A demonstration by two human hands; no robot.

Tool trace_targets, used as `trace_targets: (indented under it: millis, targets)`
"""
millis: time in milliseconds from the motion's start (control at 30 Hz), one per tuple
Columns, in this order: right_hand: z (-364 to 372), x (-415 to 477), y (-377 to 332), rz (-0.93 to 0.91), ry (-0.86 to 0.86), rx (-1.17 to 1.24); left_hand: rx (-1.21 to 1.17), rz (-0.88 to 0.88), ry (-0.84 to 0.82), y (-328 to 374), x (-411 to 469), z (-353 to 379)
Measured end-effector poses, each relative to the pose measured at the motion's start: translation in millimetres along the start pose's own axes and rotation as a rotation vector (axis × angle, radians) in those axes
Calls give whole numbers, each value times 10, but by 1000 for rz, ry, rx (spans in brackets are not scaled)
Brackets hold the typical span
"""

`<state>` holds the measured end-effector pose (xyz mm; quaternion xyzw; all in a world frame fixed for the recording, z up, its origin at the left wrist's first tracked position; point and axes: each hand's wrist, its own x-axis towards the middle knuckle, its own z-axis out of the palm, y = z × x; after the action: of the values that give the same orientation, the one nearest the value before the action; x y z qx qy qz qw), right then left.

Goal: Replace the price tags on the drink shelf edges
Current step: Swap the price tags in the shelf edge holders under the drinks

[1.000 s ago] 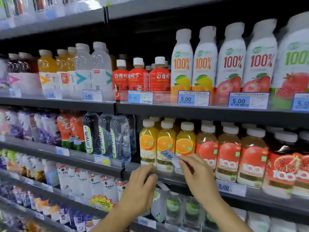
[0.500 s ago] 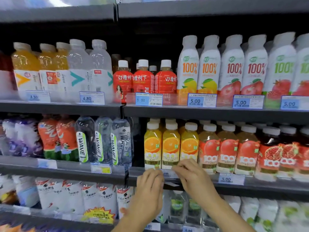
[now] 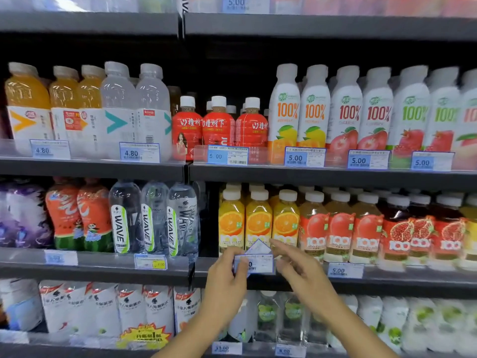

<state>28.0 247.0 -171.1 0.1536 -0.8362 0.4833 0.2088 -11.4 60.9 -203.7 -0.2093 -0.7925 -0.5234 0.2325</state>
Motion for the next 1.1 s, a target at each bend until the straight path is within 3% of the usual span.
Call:
trace_targets:
  millis: [100, 233, 533, 900, 1100]
  targets:
    - [-25, -112, -83, 64, -5, 58, -153, -67, -88, 148, 64, -10]
    - [-112, -241, -129, 104, 118, 62, -286, -91, -195, 270, 49, 42]
    - [-635, -630, -201, 137, 185, 9, -292, -56, -301, 652, -51, 425]
    - [-2013, -1322, 190, 153, 247, -11, -225, 89, -339, 1679, -393, 1574]
    - [-2942, -1782, 509, 169, 213, -26, -205, 70, -359, 2241, -711, 2440]
